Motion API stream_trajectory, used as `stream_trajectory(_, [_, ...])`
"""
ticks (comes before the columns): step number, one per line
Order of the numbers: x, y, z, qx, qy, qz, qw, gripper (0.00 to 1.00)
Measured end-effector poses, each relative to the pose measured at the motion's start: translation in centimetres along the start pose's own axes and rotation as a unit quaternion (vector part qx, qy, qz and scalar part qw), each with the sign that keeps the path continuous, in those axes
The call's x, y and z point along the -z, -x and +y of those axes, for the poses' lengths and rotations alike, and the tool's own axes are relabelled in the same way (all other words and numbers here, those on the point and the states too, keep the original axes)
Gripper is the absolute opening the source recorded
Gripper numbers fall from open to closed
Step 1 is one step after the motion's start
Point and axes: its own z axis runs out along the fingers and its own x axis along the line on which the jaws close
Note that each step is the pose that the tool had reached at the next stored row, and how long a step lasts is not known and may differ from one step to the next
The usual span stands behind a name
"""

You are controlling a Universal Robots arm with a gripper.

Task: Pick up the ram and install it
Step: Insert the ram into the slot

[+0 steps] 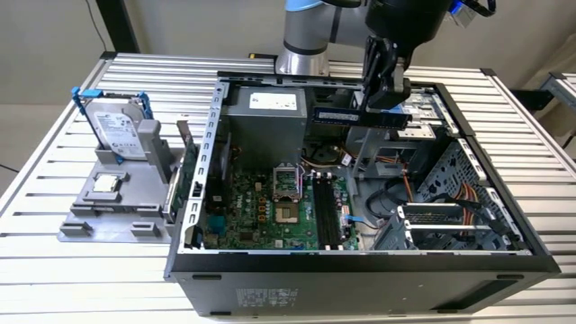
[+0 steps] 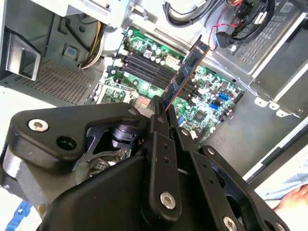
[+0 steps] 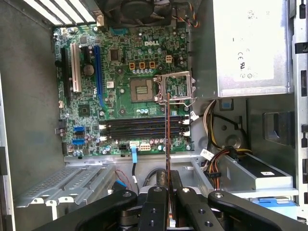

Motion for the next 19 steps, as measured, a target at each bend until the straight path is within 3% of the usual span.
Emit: stream_trajectory(19, [0.00,0.00,-0.01,0.000,0.0000,0.0000,1.0000,0.00])
